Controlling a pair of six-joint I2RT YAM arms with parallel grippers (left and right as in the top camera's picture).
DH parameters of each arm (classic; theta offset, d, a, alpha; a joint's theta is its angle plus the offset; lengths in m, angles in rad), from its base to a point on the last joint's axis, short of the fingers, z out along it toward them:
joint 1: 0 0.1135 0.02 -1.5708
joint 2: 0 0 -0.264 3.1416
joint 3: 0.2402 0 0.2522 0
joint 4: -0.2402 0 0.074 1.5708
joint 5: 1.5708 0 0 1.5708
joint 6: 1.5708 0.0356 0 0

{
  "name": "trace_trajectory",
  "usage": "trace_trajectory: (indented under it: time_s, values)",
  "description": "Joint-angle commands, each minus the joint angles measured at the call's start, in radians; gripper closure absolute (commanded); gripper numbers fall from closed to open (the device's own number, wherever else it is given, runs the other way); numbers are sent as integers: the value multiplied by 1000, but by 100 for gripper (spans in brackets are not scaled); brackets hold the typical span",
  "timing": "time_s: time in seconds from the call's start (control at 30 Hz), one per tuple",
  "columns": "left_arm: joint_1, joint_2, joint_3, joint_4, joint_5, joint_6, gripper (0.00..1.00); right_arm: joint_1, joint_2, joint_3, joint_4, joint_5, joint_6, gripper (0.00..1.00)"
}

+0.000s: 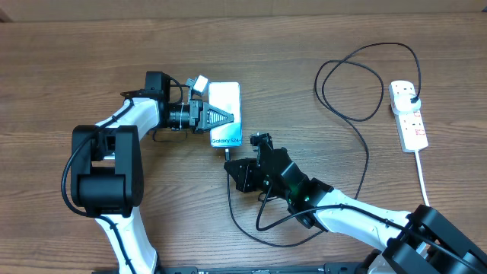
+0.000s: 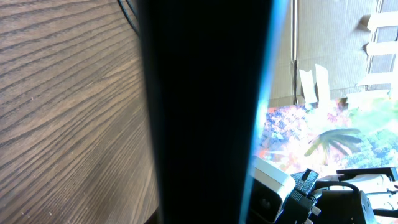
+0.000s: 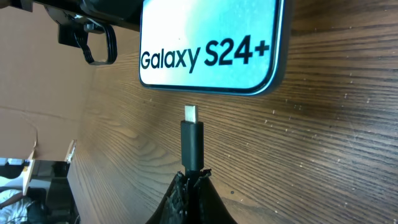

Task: Plug charger to phone and switch on socket

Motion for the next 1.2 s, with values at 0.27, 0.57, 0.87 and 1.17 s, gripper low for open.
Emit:
trace_trajectory:
  time_s: [0.27,0.57,0.87,1.17]
  values:
    - [-7,-39,1,4,45,-5,96,-2,-3,-5,8,-8,0,96]
    - [-7,-39,1,4,45,-6,96,-7,-3,-5,44,-72,0,96]
    - [-7,-39,1,3,47,-24,96,-43,-3,-5,45,-45,87,96]
    - [-7,-39,0,4,47,-61,96,-57,-3,-5,40,-77,192,96]
